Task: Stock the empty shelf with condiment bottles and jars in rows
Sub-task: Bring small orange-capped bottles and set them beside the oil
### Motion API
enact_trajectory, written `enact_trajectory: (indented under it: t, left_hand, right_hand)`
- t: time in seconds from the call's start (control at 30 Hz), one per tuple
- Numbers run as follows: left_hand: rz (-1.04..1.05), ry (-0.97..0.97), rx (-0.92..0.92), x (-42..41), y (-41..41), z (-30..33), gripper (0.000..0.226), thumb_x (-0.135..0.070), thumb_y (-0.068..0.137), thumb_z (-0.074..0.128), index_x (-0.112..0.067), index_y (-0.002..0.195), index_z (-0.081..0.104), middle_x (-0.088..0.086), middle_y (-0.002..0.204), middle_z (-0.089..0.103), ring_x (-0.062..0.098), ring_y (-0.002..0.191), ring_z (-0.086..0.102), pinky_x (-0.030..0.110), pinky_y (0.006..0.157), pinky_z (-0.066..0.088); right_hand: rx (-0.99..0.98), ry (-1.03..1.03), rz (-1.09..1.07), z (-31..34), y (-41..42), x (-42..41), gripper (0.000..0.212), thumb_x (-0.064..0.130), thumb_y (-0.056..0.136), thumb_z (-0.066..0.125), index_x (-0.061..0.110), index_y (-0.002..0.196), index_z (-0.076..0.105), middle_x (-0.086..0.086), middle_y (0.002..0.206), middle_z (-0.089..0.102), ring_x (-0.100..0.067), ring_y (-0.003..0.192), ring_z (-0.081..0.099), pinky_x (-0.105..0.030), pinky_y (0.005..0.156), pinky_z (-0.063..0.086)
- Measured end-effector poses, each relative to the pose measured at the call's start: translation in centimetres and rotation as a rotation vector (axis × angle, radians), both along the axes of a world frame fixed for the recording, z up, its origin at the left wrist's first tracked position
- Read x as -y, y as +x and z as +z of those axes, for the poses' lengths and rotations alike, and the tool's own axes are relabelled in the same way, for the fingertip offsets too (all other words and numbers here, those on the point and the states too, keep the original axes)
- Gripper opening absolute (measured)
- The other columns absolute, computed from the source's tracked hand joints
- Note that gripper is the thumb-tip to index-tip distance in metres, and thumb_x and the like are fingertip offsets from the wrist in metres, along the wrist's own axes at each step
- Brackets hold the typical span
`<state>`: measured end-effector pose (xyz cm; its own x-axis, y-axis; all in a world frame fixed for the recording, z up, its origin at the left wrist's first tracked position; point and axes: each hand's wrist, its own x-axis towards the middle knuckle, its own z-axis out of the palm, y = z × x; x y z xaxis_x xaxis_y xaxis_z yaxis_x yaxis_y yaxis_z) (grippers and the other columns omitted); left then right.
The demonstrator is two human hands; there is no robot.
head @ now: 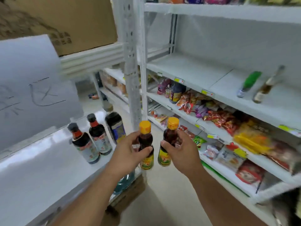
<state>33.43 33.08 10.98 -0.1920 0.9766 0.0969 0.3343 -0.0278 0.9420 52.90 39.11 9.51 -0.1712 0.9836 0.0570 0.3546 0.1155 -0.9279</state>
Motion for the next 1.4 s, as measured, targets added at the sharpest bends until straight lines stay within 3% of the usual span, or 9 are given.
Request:
enact_trajectory:
  t: [0.23, 0.37, 0.47, 0.6, 0.73, 0.93, 1.17, 1.3, 1.4]
  left_hand:
    - [-0.201, 0.001, 0.016, -9.7, 13.5, 0.4, 0.040, -0.013, 0.083, 0.081, -0.037, 0.114, 0.068, -0.022, 0.100, 0.071, 0.006, 0.108, 0.063, 0.018, 0.083, 0.056]
    - [-0.330, 0.025, -0.024, -13.8, 19.2, 0.5, 0.038, -0.014, 0.084, 0.080, -0.036, 0.113, 0.069, -0.021, 0.101, 0.071, 0.001, 0.106, 0.059, 0.018, 0.081, 0.057]
    - [-0.406, 0.017, -0.041, -16.8, 22.2, 0.1, 0.036, -0.017, 0.084, 0.081, -0.033, 0.115, 0.069, -0.018, 0.104, 0.070, 0.001, 0.107, 0.059, 0.022, 0.084, 0.058]
    - [-0.507, 0.034, -0.111, -21.4, 25.1, -0.2, 0.032, -0.020, 0.085, 0.080, -0.040, 0.107, 0.067, -0.021, 0.100, 0.068, 0.001, 0.104, 0.059, 0.010, 0.077, 0.053]
    - [-0.583, 0.036, -0.094, -26.5, 27.1, -0.4, 0.039, -0.022, 0.084, 0.081, -0.053, 0.096, 0.061, -0.025, 0.099, 0.068, 0.002, 0.101, 0.063, 0.002, 0.067, 0.046]
    - [-0.698, 0.048, -0.083, -33.3, 29.5, -0.2, 0.033, -0.019, 0.085, 0.080, -0.043, 0.099, 0.064, -0.022, 0.099, 0.068, -0.013, 0.099, 0.057, -0.003, 0.068, 0.042]
    - [-0.730, 0.027, -0.103, -38.8, 33.8, -0.6, 0.033, -0.030, 0.081, 0.081, -0.039, 0.110, 0.067, -0.019, 0.101, 0.070, 0.001, 0.099, 0.063, 0.023, 0.081, 0.052]
    - [-0.741, 0.035, -0.110, -40.8, 37.1, -0.1, 0.028, -0.029, 0.082, 0.079, -0.041, 0.103, 0.066, -0.020, 0.093, 0.070, -0.004, 0.089, 0.064, 0.017, 0.072, 0.050]
    - [-0.756, 0.016, -0.146, -42.8, 40.2, -0.1, 0.029, -0.029, 0.083, 0.079, -0.042, 0.104, 0.065, -0.021, 0.096, 0.070, -0.009, 0.087, 0.064, 0.014, 0.073, 0.049]
  right_hand:
    - [0.018, 0.039, -0.253, 0.7, 13.7, -4.5, 0.030, 0.049, 0.084, 0.078, 0.041, 0.109, 0.063, 0.017, 0.100, 0.071, -0.006, 0.096, 0.067, -0.042, 0.087, 0.058]
    - [0.039, 0.047, -0.387, 1.1, 19.8, -5.8, 0.026, 0.042, 0.086, 0.080, 0.048, 0.097, 0.057, 0.021, 0.091, 0.067, 0.007, 0.087, 0.063, -0.024, 0.074, 0.053]
    - [0.039, 0.030, -0.493, 0.9, 23.0, -7.1, 0.031, 0.042, 0.085, 0.081, 0.041, 0.107, 0.060, 0.023, 0.093, 0.065, 0.008, 0.088, 0.062, -0.014, 0.069, 0.046]
    - [0.064, 0.000, -0.632, 0.1, 25.8, -9.8, 0.035, 0.046, 0.083, 0.082, 0.039, 0.111, 0.063, 0.022, 0.097, 0.069, -0.001, 0.091, 0.065, -0.023, 0.075, 0.050]
    - [0.115, -0.019, -0.730, 0.5, 27.8, -13.0, 0.036, 0.046, 0.084, 0.080, 0.035, 0.114, 0.065, 0.020, 0.096, 0.070, 0.004, 0.089, 0.064, -0.023, 0.077, 0.051]
    - [0.157, -0.040, -0.849, 1.4, 29.5, -16.9, 0.035, 0.042, 0.086, 0.079, 0.033, 0.117, 0.065, 0.017, 0.101, 0.070, 0.001, 0.090, 0.064, -0.017, 0.072, 0.046]
    - [0.146, -0.049, -0.932, 1.7, 32.2, -20.8, 0.026, 0.041, 0.086, 0.079, 0.038, 0.106, 0.063, 0.021, 0.097, 0.069, -0.003, 0.094, 0.066, -0.025, 0.079, 0.052]
    - [0.151, -0.053, -0.957, 1.4, 35.2, -23.1, 0.029, 0.045, 0.086, 0.078, 0.037, 0.109, 0.062, 0.016, 0.102, 0.071, -0.008, 0.100, 0.067, -0.034, 0.088, 0.056]
    - [0.139, -0.047, -0.972, 1.3, 38.3, -25.4, 0.032, 0.045, 0.086, 0.077, 0.036, 0.113, 0.062, 0.016, 0.102, 0.071, -0.008, 0.100, 0.066, -0.029, 0.085, 0.053]
